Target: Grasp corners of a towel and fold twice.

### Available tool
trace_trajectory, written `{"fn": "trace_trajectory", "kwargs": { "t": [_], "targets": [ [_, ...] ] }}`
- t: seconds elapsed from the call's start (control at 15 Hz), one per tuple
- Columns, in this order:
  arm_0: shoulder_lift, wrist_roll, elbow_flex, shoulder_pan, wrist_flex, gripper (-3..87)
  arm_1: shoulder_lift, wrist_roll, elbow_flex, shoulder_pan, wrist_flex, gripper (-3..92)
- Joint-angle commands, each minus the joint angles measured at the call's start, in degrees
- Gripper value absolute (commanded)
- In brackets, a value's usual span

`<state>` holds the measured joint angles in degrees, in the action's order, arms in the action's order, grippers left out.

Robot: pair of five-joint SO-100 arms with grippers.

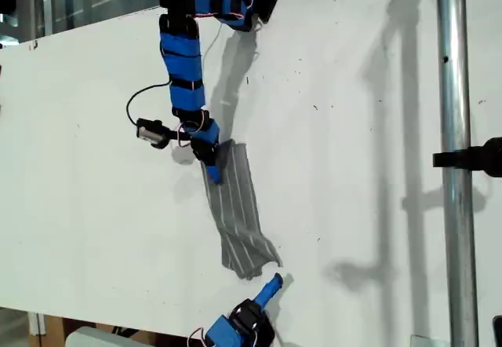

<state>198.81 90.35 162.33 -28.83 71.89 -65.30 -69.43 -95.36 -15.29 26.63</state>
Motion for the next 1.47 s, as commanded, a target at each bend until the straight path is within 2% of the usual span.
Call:
{"fn": "trace_trajectory", "kwargs": {
  "t": [0.0, 0.07, 0.2, 0.4, 0.53, 0.6, 0.67, 0.73, 0.8, 1.0, 1.07, 1.2, 1.27, 1.33, 1.4],
  "targets": [
    [0.3, 0.0, -1.5, 0.3, -0.8, 24.2, 1.5, -0.3, 4.2, 2.6, -5.8, 9.1],
    [0.3, -0.4, -1.6, 0.4, -0.8, 24.1, -0.4, -0.9, 3.3, 2.4, -2.1, -0.2],
    [0.3, -0.6, -1.4, 0.4, -0.6, 24.1, -14.1, 1.2, -6.5, -0.2, 9.4, -0.2],
    [0.3, -2.7, -1.6, 1.7, -0.5, 24.1, -48.0, 3.4, -20.9, -8.3, 40.8, -0.2],
    [0.3, -2.5, -1.1, 2.1, 0.1, 24.0, -68.5, 2.7, -22.6, -12.0, 62.2, -0.2],
    [0.3, -2.0, -0.8, 2.0, 0.1, 23.9, -75.3, 1.1, -21.7, -11.3, 68.4, -0.2],
    [0.3, -1.9, -0.4, 2.1, -0.2, 23.9, -78.7, -0.8, -22.1, -9.3, 69.3, -0.2],
    [0.3, -2.4, -0.4, 2.5, -0.4, 23.9, -77.9, -0.8, -23.5, -7.5, 65.0, -0.2],
    [0.3, -2.9, -0.4, 3.2, -0.4, 23.9, -74.9, -0.9, -25.9, -4.9, 56.3, -0.2],
    [0.3, -2.5, -0.8, 3.3, -0.4, 23.4, -50.5, -1.4, -21.5, 1.0, 33.1, -0.2],
    [0.3, -2.3, -0.6, 3.2, -0.4, 23.4, -42.0, -1.0, -17.3, 1.9, 28.4, -0.2],
    [0.3, -2.1, -0.2, 3.1, -0.4, 23.3, -28.1, 0.0, -7.8, 2.5, 24.1, -0.2],
    [0.3, -2.1, -0.2, 3.1, -0.4, 23.1, -22.4, -0.2, -3.3, 2.5, 23.8, 7.5],
    [0.3, -2.1, -0.2, 3.3, -0.4, 23.0, -19.0, 1.7, 0.3, 2.5, 22.6, 21.8],
    [0.3, -2.1, -0.1, 3.5, -0.1, 22.9, -19.2, 1.7, 2.3, 2.4, 22.2, 28.7]
  ]
}}
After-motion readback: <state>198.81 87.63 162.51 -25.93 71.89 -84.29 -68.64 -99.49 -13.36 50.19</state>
